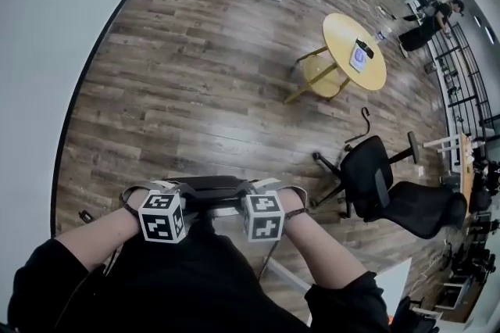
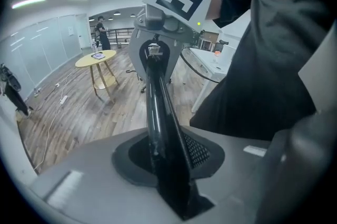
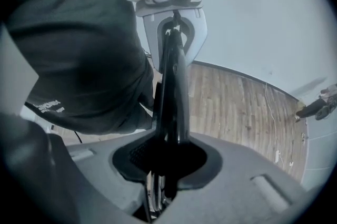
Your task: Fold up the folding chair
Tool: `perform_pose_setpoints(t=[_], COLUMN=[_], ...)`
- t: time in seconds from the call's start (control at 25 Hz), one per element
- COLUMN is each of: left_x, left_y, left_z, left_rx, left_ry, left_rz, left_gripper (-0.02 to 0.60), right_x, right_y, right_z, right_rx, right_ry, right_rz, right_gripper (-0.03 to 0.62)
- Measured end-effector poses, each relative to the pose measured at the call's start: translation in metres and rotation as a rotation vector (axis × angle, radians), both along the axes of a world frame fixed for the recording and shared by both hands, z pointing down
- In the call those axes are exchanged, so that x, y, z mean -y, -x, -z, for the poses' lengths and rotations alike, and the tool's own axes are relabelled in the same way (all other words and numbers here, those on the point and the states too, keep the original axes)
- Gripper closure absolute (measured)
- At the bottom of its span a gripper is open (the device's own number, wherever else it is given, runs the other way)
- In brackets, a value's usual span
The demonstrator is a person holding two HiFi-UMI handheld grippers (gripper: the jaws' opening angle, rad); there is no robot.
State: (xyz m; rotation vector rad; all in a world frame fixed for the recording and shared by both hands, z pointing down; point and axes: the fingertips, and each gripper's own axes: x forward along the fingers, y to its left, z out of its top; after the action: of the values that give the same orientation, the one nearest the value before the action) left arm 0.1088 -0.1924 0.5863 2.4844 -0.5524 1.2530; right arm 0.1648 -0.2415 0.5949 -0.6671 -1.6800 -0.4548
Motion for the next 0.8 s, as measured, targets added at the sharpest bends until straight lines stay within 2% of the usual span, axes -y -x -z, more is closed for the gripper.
perform_pose_setpoints(t=[0.48,0.68,0.8], left_x=[-0.002,0.005,0.01], left_y=[0.004,0.008,0.012], left_z=[-0.006,-0.006,-0.006], left_rx=[0.092,0.129,0.147], left_ry=[0.07,0.047,0.062], left_rz=[0.002,0.048,0.091], left_gripper=[0.486,0.502,0.512], right_x=[-0.003,0.004,0.01], right_y=[0.008,0.013,0.016], right_z=[-0.014,-0.012,-0.011], right_rx=[0.018,0.049,0.055], right_ry=[0.044,0.024,0.017], right_rz=[0.06,0.056,0.061], right_gripper=[0.514,0.533,0.537])
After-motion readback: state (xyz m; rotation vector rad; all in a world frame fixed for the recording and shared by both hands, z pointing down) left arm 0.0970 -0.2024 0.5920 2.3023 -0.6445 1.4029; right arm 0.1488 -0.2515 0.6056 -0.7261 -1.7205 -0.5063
